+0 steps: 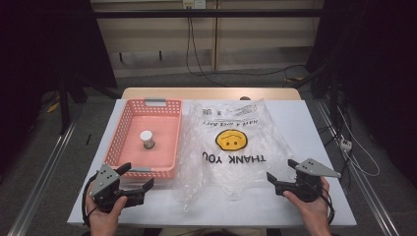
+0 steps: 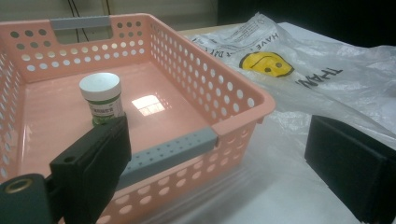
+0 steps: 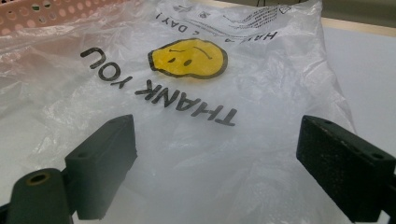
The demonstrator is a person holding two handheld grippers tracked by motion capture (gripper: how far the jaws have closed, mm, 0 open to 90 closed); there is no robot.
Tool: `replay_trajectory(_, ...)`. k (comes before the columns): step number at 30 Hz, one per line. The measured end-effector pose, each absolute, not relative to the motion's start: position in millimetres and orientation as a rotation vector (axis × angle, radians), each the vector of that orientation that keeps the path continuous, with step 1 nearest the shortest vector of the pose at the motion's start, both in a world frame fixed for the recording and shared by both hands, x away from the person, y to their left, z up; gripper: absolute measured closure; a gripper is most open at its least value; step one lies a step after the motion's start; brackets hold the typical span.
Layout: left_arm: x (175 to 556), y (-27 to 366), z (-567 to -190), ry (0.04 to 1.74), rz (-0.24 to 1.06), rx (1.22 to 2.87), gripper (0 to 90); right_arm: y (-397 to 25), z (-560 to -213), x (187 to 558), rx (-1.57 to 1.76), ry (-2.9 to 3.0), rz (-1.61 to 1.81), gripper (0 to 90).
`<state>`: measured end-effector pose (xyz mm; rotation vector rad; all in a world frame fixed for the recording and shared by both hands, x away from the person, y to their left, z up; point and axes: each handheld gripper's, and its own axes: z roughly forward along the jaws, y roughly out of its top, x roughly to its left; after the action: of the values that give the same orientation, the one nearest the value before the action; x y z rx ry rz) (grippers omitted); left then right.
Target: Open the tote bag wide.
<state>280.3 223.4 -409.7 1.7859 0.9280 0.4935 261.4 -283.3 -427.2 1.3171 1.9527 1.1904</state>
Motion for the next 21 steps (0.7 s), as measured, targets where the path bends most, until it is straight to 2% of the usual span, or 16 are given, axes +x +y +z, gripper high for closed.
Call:
replay_trajectory(12,281.0,219.0,-411.1,0.922,0.479,1.814,6.9,-283.3,-421.1,261.6,1.304,1.983,1.22,10.5)
replay_trajectory(14,281.0,218.0,-411.5,0.927,0.475,1.813,6.9,-279.0,-417.0,262.3,1.29,2.011,1.224,8.0)
replay_trajectory(21,282.9,213.6,-412.9,0.915,0.473,1.828,6.7,-253.7,-405.0,271.1,1.205,2.145,1.169,11.5)
